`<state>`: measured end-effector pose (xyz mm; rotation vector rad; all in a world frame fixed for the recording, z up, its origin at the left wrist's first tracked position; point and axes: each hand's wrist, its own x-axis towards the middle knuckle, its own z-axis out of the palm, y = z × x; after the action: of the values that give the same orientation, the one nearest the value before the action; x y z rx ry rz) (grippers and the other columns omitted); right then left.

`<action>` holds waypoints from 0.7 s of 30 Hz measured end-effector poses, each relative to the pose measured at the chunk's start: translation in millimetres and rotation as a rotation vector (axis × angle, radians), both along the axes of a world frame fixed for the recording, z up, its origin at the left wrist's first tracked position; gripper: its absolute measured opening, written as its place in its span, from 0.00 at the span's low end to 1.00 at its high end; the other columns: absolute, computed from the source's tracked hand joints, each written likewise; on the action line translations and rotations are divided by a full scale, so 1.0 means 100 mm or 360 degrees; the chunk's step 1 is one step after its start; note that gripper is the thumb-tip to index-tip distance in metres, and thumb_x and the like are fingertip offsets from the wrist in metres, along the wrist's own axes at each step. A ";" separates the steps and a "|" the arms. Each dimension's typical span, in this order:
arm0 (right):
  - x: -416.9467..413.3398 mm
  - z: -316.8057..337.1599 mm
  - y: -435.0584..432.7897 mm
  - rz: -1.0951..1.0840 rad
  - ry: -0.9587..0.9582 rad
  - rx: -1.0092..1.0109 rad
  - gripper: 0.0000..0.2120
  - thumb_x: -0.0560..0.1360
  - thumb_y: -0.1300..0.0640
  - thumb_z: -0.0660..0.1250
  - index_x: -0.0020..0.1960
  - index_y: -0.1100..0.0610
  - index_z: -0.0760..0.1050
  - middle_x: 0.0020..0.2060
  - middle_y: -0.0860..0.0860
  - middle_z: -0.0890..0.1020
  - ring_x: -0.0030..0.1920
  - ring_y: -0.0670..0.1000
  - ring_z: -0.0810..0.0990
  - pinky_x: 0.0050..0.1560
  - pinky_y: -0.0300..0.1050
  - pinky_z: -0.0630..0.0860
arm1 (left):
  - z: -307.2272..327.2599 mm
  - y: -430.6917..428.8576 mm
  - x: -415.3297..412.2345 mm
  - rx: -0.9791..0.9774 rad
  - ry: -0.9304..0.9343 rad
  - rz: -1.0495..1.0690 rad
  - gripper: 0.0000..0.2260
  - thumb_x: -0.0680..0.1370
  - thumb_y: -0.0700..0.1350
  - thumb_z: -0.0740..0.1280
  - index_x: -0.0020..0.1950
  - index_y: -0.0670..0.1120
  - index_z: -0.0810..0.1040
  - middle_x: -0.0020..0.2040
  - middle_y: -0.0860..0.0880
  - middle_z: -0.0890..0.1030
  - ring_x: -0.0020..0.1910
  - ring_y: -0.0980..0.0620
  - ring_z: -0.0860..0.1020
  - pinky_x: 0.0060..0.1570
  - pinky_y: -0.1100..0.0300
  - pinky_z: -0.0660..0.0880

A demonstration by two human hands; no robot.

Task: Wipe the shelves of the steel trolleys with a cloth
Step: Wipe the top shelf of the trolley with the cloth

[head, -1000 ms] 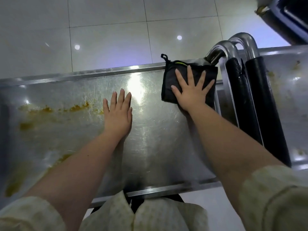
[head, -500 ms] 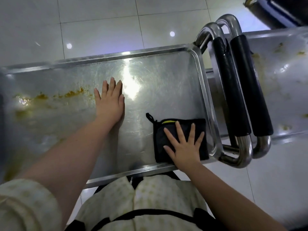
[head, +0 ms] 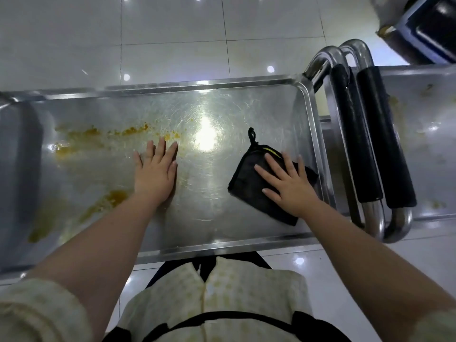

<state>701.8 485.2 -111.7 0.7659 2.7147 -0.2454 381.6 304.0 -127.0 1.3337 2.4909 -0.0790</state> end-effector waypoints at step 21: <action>-1.19 -0.14 -0.85 0.0195 0.0129 -0.0047 0.31 0.80 0.37 0.43 0.80 0.46 0.45 0.79 0.48 0.47 0.79 0.57 0.44 0.76 0.60 0.41 | -0.06 -0.10 0.05 0.0043 0.0011 0.0080 0.24 0.84 0.51 0.47 0.79 0.58 0.44 0.80 0.50 0.45 0.79 0.45 0.44 0.74 0.42 0.39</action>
<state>582.5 400.2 -125.9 0.5907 2.8150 -0.2934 387.1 293.8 -132.5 1.2827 2.5380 -0.0384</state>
